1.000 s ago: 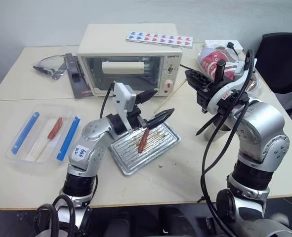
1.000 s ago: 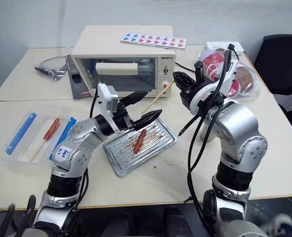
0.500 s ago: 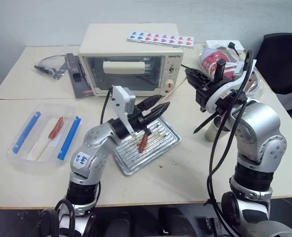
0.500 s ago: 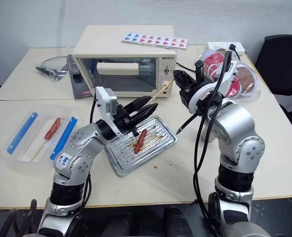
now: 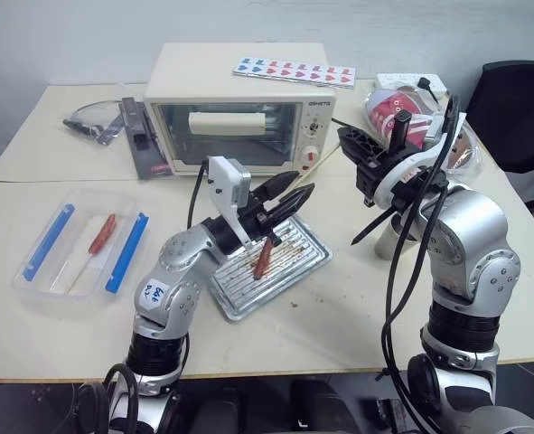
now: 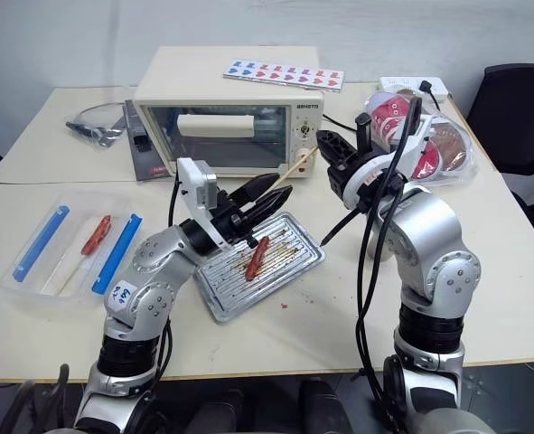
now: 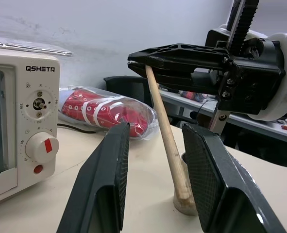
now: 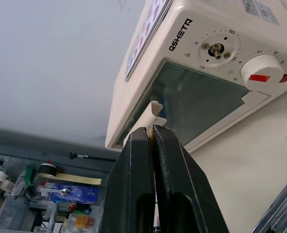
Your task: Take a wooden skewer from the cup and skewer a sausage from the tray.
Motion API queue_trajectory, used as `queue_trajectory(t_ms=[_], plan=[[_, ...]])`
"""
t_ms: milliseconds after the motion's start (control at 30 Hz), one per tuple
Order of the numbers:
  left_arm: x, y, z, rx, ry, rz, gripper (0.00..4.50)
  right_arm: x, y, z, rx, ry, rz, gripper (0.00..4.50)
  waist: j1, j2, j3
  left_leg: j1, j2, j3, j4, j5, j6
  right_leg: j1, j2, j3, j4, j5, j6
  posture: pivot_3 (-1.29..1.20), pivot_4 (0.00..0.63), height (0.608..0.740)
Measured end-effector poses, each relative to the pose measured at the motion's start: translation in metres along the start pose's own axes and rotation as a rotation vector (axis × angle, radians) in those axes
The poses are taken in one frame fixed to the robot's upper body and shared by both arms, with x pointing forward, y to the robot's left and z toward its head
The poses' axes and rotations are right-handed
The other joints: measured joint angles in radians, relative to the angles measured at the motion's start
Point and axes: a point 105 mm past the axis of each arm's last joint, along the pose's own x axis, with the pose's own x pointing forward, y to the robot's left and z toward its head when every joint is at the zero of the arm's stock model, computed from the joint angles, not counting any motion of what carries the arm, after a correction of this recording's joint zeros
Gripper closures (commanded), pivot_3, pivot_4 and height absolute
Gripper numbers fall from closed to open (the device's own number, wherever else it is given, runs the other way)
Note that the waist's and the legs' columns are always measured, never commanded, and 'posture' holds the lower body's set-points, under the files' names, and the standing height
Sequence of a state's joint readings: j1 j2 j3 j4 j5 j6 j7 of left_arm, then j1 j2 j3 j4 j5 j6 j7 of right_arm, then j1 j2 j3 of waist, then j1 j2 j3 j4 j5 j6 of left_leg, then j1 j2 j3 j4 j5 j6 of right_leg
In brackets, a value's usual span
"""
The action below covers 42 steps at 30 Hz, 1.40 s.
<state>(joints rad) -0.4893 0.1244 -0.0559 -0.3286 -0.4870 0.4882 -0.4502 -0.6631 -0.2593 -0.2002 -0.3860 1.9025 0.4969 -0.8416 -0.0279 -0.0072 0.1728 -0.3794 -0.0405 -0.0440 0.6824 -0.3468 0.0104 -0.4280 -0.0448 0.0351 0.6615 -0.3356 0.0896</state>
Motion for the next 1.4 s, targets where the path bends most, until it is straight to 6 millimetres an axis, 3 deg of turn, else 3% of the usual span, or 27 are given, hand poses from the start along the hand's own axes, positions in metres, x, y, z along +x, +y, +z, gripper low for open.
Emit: queue_trajectory(t_ms=[200, 867, 1133, 1400], plan=[[0.002, 0.0, 0.004, 0.011, -0.011, 0.0, 4.47, 0.0, 0.001, 0.001, 0.011, -0.009, 0.013, 4.5, 0.0, 0.0, 0.0, 0.0, 0.0, 0.0, 0.0, 0.0, 0.0, 0.0, 0.0, 0.0, 0.0, 0.0, 0.0, 0.0, 0.15, 0.74], [0.001, 0.002, 0.002, 0.023, 0.013, 0.002, 4.47, -0.002, -0.003, 0.001, -0.02, -0.001, 0.007, 4.5, 0.0, 0.0, 0.0, 0.0, 0.0, 0.0, 0.0, 0.0, 0.0, 0.0, 0.0, 0.0, -0.001, 0.0, 0.0, 0.0, 0.15, 0.74], [-0.004, 0.008, 0.003, 0.056, 0.036, 0.004, 4.5, -0.004, -0.007, 0.002, -0.103, 0.013, -0.022, 2.64, 0.0, 0.0, 0.0, 0.0, 0.0, 0.0, 0.0, 0.0, 0.0, 0.0, 0.0, 0.0, -0.001, 0.0, 0.0, 0.0, 0.15, 0.74], [-0.026, 0.028, 0.01, 0.148, 0.104, 0.022, 4.5, -0.004, -0.022, 0.012, -0.476, 0.067, -0.104, 2.64, 0.001, 0.0, 0.0, -0.001, 0.0, 0.0, 0.0, 0.0, 0.0, 0.0, 0.0, 0.0, -0.002, 0.0, 0.0, 0.0, 0.15, 0.74]])
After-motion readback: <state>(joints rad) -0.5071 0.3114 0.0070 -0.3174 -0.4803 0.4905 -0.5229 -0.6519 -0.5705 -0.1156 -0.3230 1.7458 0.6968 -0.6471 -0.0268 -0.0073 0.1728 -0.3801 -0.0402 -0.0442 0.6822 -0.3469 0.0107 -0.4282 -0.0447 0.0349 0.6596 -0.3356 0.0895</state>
